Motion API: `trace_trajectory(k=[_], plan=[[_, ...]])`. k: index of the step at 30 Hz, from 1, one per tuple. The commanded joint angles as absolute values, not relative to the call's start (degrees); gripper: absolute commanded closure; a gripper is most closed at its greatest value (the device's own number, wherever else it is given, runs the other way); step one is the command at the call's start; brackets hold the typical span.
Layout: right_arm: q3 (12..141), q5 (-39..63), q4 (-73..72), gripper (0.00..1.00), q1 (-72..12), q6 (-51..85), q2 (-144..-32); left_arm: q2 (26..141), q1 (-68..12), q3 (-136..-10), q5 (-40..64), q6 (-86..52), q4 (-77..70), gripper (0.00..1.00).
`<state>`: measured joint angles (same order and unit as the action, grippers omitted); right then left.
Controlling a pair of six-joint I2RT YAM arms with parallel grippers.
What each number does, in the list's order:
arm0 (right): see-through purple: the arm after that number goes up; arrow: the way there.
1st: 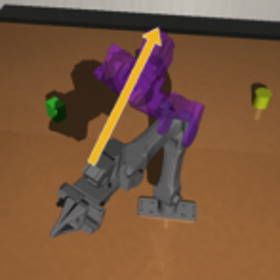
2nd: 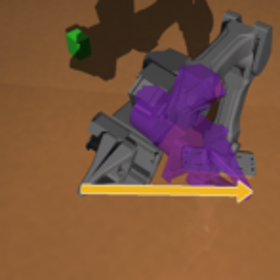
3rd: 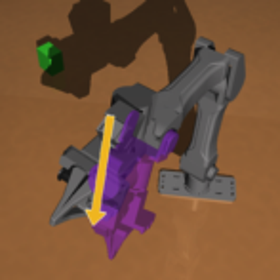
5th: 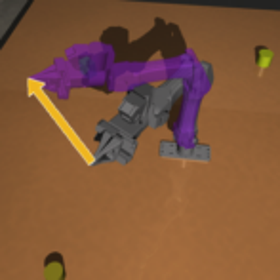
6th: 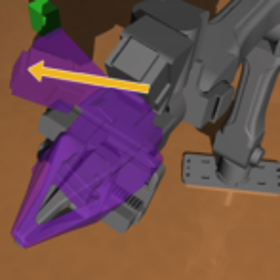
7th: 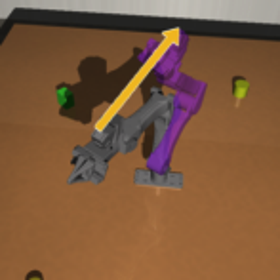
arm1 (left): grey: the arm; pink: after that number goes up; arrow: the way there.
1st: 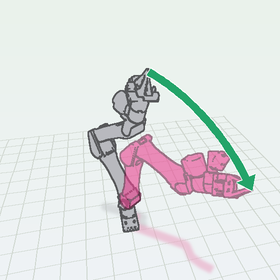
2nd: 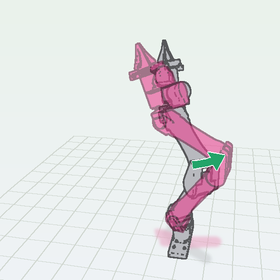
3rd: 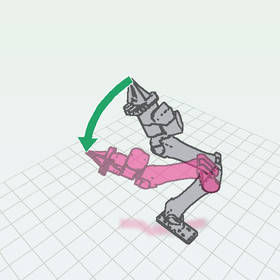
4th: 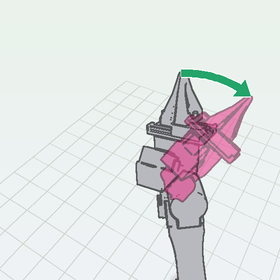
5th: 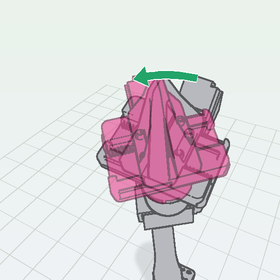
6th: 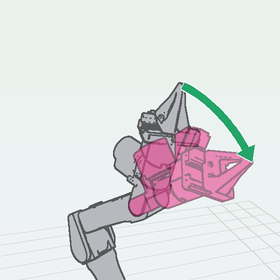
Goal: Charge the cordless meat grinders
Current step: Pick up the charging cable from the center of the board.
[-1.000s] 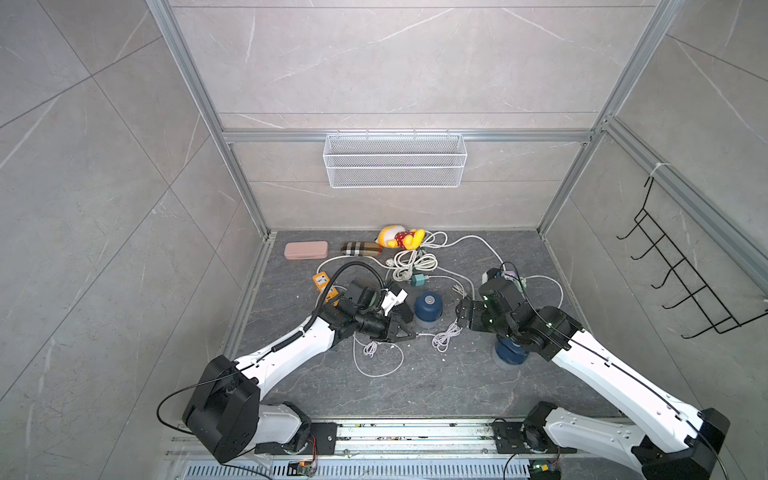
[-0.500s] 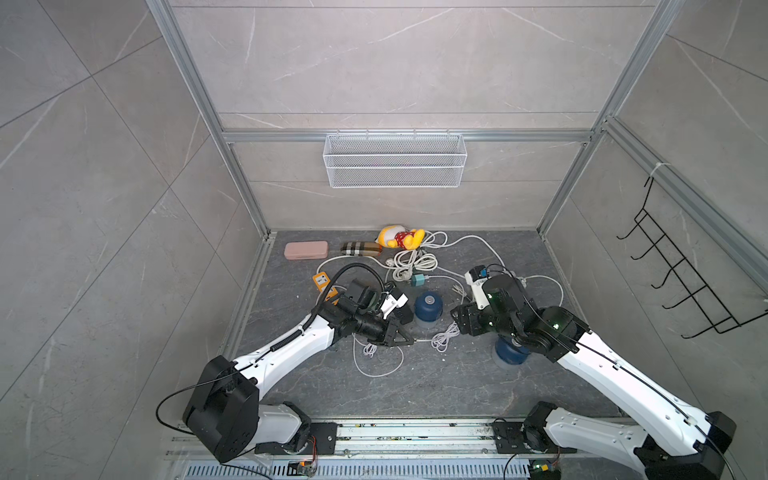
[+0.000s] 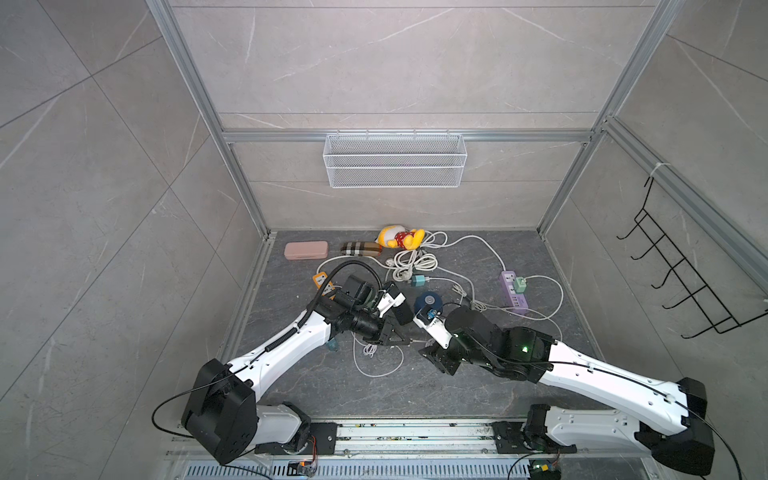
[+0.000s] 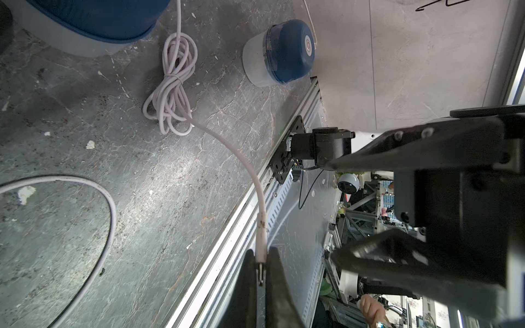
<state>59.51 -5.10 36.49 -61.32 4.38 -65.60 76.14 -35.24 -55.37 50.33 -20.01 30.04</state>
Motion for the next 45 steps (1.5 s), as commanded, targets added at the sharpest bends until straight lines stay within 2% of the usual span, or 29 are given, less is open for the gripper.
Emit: trace_trajectory(k=[1,4,7,13,17,24,37,43,45], plan=[[59.8,-5.8,35.4,0.56,-62.2,0.7,-66.7,74.2,-34.9,-57.5,54.4,-17.8,32.0,1.00],[60.5,-7.0,35.4,0.63,-62.8,-0.4,-68.4,74.4,-34.9,-57.9,56.1,-17.1,33.3,1.00],[61.6,-6.8,35.8,0.64,-63.4,-1.4,-70.5,74.5,-34.9,-58.2,56.8,-16.4,34.5,1.00],[62.5,-10.5,35.6,0.55,-64.2,-2.3,-73.3,74.6,-34.8,-58.0,57.9,-16.2,34.9,1.00],[62.5,-12.3,34.0,0.55,-64.3,-2.6,-73.2,75.1,-34.8,-57.9,58.4,-16.3,35.0,1.00],[64.0,-11.7,34.4,0.68,-64.8,-3.8,-74.9,75.7,-34.8,-57.8,59.4,-16.3,34.9,1.00],[65.8,-12.3,35.9,0.79,-65.7,-4.7,-76.2,76.3,-34.8,-57.9,60.2,-16.1,35.2,1.00],[66.1,-13.1,35.5,0.94,-65.7,-3.8,-76.9,76.2,-34.8,-57.9,60.6,-16.4,34.9,1.00],[65.7,-13.8,35.3,0.98,-65.7,-3.3,-76.7,76.0,-34.7,-57.7,60.4,-17.0,34.3,0.87]])
